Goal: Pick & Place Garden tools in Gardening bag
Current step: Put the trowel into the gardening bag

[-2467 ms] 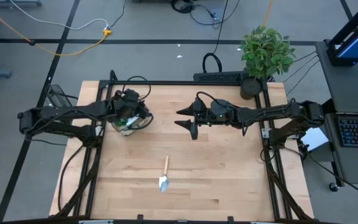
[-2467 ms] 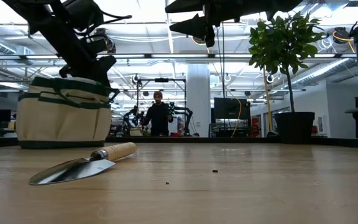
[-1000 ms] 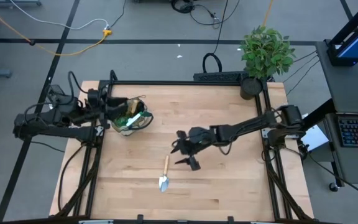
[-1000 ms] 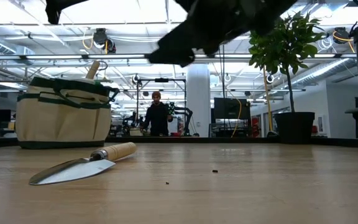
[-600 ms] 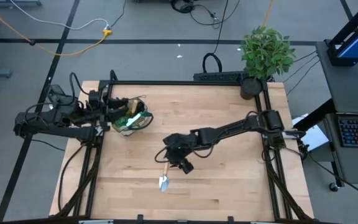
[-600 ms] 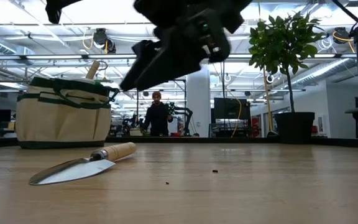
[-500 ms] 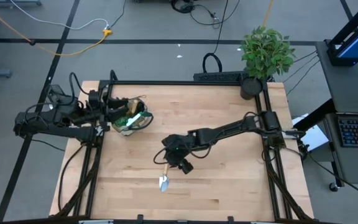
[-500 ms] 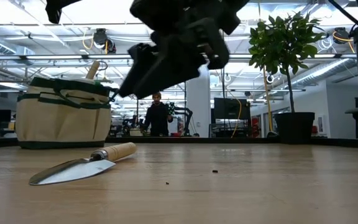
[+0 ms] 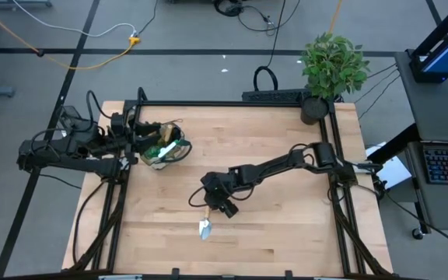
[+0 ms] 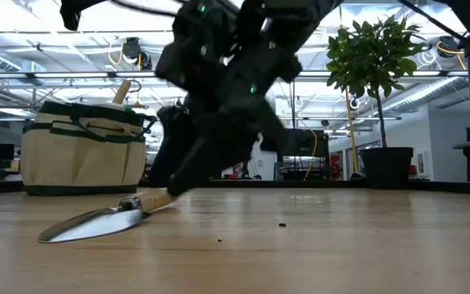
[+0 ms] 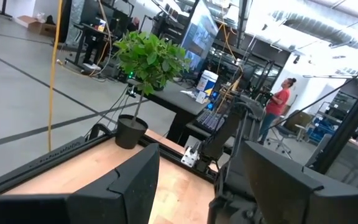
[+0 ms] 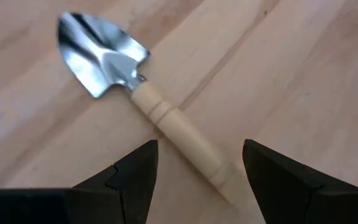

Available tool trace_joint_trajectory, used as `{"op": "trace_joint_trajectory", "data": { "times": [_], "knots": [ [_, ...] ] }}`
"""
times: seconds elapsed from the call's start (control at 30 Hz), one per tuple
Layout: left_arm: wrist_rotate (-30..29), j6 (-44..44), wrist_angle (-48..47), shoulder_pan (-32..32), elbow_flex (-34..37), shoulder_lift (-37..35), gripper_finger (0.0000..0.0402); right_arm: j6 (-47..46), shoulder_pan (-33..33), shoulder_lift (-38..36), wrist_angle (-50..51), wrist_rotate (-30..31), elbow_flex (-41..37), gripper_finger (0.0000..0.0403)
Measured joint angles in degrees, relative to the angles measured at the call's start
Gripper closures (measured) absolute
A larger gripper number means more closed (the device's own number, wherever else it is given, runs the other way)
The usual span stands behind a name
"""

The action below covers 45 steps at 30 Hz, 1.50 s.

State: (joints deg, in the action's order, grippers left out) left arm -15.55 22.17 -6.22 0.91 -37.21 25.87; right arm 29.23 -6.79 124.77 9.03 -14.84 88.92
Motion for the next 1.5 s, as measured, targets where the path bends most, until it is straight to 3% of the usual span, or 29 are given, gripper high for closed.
{"op": "trace_joint_trajectory", "data": {
  "times": [0.33, 0.87, 1.33, 1.5],
  "knots": [
    [-1.2, -0.7, 0.0, 0.0, 0.0, 0.0, 0.0165, -1.5, 0.1, 1.8, 0.8, 0.0, 0.1, 0.0185],
    [-1.6, -0.9, 0.0, 0.0, 0.0, 0.0, 0.0165, -6.0, -0.6, 1.8, 2.4, -0.2, 0.0, 0.0342],
    [-0.4, -1.2, 0.0, 0.0, 0.0, 0.0, 0.0165, -12.1, -0.6, -1.8, 4.6, 0.5, -0.2, 0.0343],
    [3.2, 1.6, 0.2, 0.1, 0.0, 2.2, 0.0165, -9.7, -1.2, -5.9, 5.7, 7.8, -0.2, 0.0343]
  ]
}}
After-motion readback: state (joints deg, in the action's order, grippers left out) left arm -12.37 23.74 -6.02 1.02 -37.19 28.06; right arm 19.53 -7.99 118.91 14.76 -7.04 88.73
